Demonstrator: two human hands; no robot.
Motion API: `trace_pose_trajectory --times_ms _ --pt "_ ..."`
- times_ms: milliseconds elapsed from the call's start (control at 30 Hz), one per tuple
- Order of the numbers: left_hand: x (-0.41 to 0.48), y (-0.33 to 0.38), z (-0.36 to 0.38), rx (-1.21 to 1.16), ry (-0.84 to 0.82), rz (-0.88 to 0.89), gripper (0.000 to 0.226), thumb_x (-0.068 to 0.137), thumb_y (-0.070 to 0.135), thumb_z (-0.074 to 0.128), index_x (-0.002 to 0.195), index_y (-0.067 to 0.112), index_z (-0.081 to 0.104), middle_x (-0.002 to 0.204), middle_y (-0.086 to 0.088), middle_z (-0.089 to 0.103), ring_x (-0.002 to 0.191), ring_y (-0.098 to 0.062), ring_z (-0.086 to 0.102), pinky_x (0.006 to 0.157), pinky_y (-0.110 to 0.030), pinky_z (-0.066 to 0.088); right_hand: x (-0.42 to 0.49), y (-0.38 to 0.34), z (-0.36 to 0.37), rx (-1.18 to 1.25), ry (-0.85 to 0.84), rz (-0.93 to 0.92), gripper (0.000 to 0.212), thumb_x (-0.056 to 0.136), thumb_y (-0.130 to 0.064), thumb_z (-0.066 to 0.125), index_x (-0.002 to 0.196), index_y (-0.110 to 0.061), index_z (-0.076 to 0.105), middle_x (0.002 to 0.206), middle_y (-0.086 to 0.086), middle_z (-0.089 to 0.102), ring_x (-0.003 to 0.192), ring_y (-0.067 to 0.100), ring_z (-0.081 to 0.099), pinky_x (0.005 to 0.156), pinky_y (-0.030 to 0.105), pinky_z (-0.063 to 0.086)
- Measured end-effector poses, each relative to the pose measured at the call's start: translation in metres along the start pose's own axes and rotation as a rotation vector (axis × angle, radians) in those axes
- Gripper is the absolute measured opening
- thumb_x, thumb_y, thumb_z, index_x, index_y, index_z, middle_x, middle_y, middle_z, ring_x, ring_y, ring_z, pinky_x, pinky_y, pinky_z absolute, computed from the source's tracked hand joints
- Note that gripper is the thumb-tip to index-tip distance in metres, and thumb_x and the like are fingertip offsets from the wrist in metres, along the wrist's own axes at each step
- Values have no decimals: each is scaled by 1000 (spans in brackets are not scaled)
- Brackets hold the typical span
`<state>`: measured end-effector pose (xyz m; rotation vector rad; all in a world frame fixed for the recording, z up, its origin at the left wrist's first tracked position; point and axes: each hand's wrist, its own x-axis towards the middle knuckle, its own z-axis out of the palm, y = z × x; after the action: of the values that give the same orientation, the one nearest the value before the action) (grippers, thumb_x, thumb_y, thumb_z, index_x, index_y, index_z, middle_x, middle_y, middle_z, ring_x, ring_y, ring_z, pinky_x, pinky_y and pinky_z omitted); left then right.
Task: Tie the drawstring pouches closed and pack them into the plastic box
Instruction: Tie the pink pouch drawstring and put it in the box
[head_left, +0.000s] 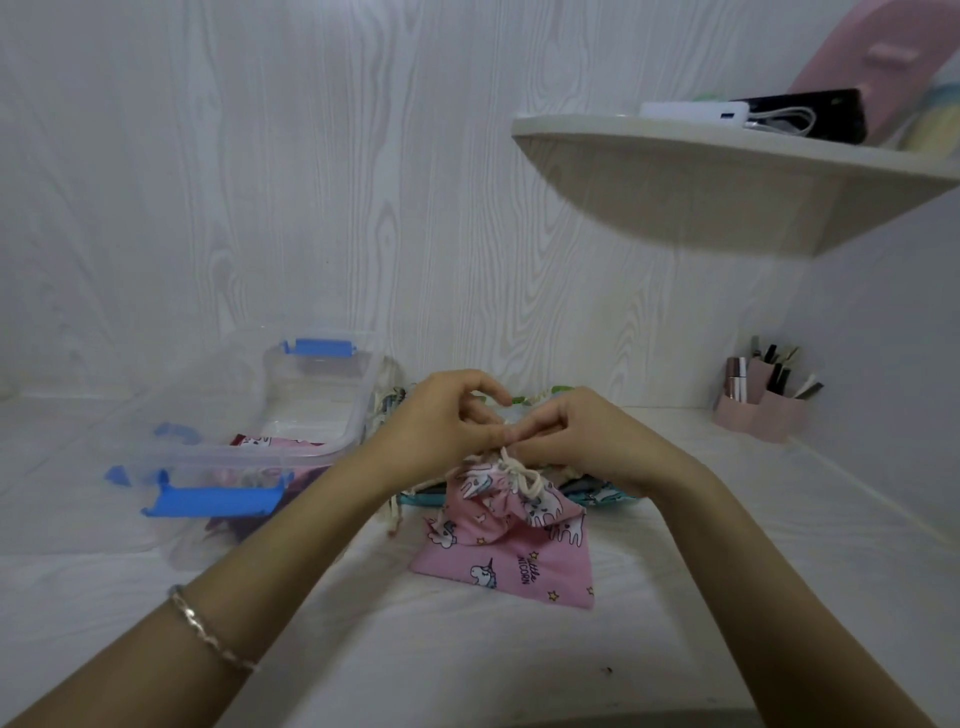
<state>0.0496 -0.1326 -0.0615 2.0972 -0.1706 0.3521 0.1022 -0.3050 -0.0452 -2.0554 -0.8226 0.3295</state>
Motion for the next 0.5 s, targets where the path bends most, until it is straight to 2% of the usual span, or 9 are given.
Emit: trace_pose_trajectory --times_ms 100,200,267,367,500 --pt "-2 -1 -1 -47 34 -107 19 76 20 79 82 13 63 59 0 63 52 -11 57 53 -23 49 -4 2 6 -12 98 -82 12 78 -10 76 80 -22 78 68 4 73 62 9 62 65 27 50" --pt "-4 0 -4 -94 -14 -162 17 79 24 77 72 14 64 47 6 55 44 -8 44 44 -18 37 -6 4 12 -7 176 -156 15 79 -7 73 78 -21 77 66 10 68 60 13 56 61 29 46" --pt "-6 2 -4 -149 -56 -191 18 81 24 74 70 13 66 43 9 52 41 -5 43 44 -16 39 -7 7 16 -15 256 -190 12 78 -9 74 77 -20 77 63 13 65 60 12 53 60 30 45" --pt "-7 5 -2 -230 -100 -194 19 86 22 69 73 8 68 44 9 50 39 -2 44 45 -13 39 -7 10 16 -17 340 -217 8 78 -12 76 83 -19 76 68 12 70 60 10 58 62 29 49" --pt "-4 8 -6 -147 -161 -230 26 87 25 68 63 16 68 48 6 50 43 -5 45 49 -17 42 -11 11 15 -46 274 -228 21 84 -16 73 105 -16 73 71 0 71 61 8 59 63 23 50"
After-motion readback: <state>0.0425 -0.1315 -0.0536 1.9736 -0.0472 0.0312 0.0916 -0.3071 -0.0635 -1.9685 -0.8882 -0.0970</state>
